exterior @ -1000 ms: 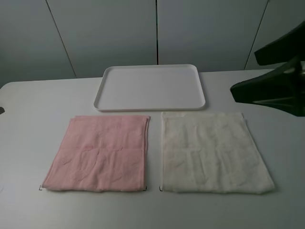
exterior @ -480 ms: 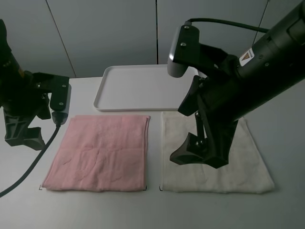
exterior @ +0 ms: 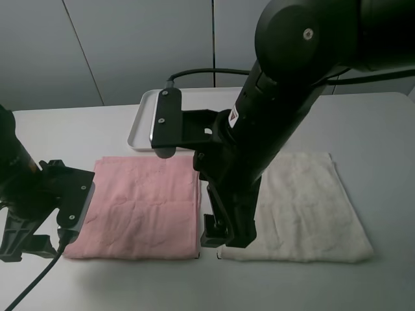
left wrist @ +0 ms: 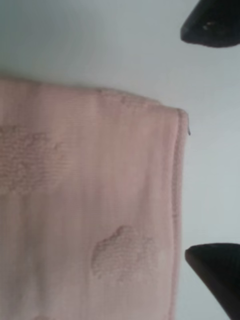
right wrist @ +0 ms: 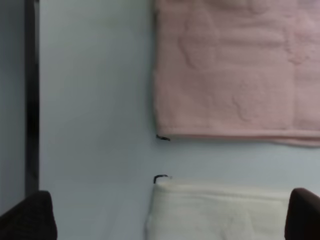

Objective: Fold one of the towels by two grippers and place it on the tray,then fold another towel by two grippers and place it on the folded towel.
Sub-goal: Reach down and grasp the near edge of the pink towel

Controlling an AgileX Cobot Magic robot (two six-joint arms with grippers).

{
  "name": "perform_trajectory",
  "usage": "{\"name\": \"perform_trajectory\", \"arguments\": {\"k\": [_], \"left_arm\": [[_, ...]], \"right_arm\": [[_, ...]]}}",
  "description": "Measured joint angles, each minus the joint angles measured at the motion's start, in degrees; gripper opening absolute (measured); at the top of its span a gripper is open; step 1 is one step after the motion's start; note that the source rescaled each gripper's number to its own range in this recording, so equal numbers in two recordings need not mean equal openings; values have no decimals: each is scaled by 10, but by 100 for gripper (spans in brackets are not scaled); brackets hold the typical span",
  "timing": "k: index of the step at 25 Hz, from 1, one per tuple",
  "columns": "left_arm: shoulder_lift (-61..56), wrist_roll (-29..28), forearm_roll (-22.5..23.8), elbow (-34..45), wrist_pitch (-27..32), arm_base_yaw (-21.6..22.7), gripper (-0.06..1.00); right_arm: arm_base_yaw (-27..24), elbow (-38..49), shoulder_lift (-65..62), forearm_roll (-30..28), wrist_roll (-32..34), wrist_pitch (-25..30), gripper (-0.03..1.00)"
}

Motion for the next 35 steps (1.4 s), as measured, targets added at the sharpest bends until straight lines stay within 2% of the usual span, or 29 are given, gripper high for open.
{"name": "perform_trajectory", "arguments": {"k": [7, 12, 25, 35], "left_arm": [[10, 0, 0, 11, -33, 0, 100], [46, 0, 0, 11, -38, 0, 100], [93, 0, 3, 11, -64, 0, 100], [93, 0, 3, 11, -66, 0, 100]], "right_arm": [[76, 0, 65, -44, 0, -12, 99], [114, -3, 93, -58, 11, -59, 99], [120, -50, 151, -79, 50, -67, 99], [120, -52, 197, -147, 94, -72, 99]]}}
